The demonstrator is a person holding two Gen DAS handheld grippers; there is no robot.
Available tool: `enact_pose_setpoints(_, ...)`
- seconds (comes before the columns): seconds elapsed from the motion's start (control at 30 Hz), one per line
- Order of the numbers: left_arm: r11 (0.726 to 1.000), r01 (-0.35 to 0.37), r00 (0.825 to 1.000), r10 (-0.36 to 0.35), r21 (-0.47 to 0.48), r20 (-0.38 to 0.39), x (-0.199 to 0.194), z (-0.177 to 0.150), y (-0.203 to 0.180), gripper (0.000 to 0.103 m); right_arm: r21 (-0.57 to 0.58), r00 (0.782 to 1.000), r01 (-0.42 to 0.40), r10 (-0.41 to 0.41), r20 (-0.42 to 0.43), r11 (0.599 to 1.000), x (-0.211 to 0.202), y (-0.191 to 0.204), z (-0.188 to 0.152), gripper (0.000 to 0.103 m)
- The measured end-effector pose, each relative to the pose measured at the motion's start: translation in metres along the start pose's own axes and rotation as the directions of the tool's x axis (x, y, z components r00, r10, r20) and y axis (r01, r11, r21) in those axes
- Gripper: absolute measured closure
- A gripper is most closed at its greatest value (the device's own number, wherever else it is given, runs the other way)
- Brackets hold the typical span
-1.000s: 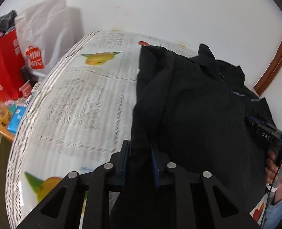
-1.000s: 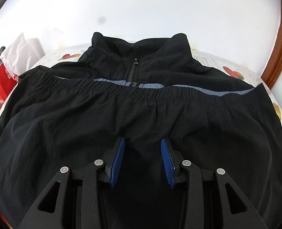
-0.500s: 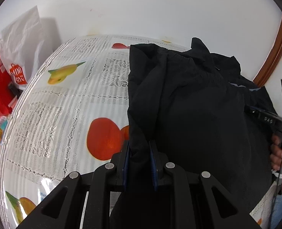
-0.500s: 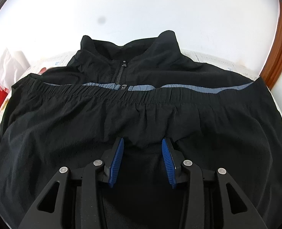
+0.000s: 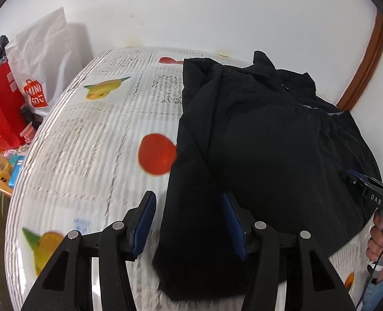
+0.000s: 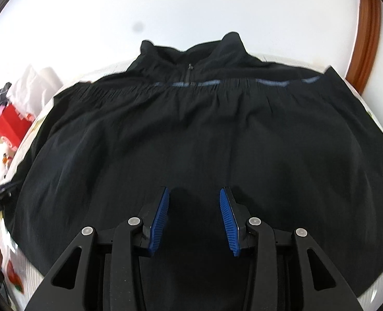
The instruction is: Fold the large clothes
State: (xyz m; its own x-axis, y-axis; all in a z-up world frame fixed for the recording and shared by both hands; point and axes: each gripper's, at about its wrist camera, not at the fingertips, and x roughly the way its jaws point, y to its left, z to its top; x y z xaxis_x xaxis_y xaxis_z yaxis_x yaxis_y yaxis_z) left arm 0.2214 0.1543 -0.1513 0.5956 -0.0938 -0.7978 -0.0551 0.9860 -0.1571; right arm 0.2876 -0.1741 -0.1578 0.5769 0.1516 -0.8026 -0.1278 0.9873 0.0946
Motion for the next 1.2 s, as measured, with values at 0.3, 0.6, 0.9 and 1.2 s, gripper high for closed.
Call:
enact_pose_setpoints(0.3,0.999,-0.006,0.999,0.008,-0.033,0.033,-0.031,-0.034,0.018,0.046,-0.004,1.0,0.006,-0.006,0.015,1.0,-0.043,0.009,-0.056,0.063)
enact_pose_setpoints(0.6,0.996,-0.053,0.998,0.056,-0.071,0.041,-0.05,-0.063,0.046,0.046,-0.092,0.999,0.037,-0.04,-0.034,0.995,-0.055,0.023,-0.09,0.063)
enact_pose_setpoints(0.9,0.992,-0.099,0.993,0.104,-0.075,0.06,-0.058,-0.084,0.071,0.046,-0.175,0.997,-0.017,0.03,0.07,0.984,-0.073,0.062,-0.067,0.06)
enact_pose_setpoints(1.2,0.989,-0.136,0.988,0.14,-0.05,0.071,-0.057,-0.086,0.082,0.046,-0.417,0.992,-0.101,0.123,0.026,0.904,-0.02,0.167,-0.063,0.043)
